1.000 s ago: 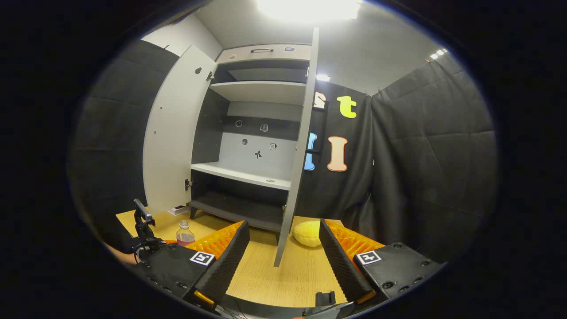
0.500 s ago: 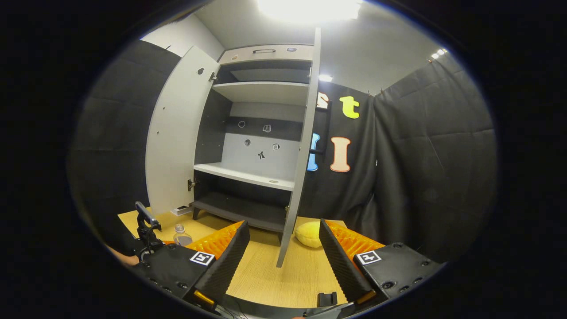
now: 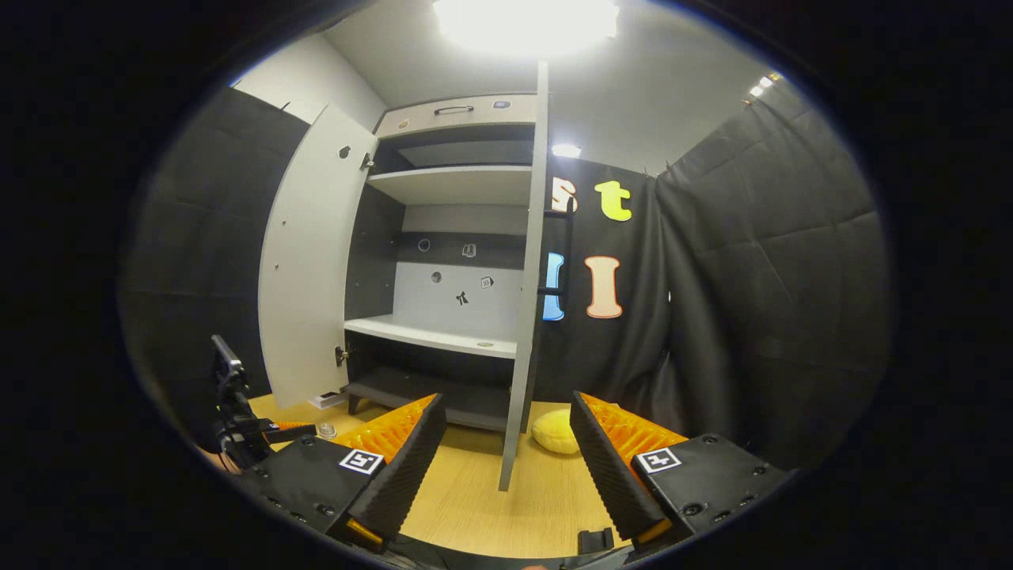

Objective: Grasp the bottle in the cabinet with the left hand and place it on the coaster, then close the right door with the right hand and the left door with the left hand.

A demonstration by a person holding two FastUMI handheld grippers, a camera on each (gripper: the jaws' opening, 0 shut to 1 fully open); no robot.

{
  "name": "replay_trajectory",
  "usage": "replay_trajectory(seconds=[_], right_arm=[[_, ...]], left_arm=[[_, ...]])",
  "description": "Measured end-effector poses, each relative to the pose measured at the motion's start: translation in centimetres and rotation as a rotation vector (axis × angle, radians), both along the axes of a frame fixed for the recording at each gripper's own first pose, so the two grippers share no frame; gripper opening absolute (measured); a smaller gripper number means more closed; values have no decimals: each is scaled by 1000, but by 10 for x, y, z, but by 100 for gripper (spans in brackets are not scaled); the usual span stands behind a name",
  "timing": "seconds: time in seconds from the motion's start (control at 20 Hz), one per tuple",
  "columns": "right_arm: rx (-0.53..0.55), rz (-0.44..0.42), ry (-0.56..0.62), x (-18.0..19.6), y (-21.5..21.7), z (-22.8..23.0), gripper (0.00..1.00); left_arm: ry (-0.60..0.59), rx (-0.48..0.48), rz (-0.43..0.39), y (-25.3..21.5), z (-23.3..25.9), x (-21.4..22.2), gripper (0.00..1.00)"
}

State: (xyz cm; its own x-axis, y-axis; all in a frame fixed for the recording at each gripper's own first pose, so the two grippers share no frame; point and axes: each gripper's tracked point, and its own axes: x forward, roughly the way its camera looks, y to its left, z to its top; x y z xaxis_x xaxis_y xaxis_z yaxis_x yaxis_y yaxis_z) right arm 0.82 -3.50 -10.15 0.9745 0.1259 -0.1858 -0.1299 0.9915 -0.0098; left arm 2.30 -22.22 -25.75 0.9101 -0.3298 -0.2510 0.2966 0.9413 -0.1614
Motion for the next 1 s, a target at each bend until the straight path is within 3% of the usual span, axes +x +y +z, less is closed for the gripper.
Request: replay_trajectory(seconds=[0.25, 0.5, 0.7, 0.95, 1.0], right_arm=[[63, -33, -11, 14, -13, 5, 100], [81, -127, -36, 45, -42, 21, 100], [93, -223, -68, 73, -66, 42, 100], [73, -360, -140, 105, -92, 73, 99], [59, -385, -141, 110, -97, 75, 94]], left_arm=[[-30, -2, 64, 29, 65, -3, 86], [-68, -26, 122, 68, 118, -3, 86], [-137, 11, 199, 115, 146, 7, 86], [-153, 55, 236, 149, 149, 2, 86], [-150, 55, 249, 155, 148, 5, 93]])
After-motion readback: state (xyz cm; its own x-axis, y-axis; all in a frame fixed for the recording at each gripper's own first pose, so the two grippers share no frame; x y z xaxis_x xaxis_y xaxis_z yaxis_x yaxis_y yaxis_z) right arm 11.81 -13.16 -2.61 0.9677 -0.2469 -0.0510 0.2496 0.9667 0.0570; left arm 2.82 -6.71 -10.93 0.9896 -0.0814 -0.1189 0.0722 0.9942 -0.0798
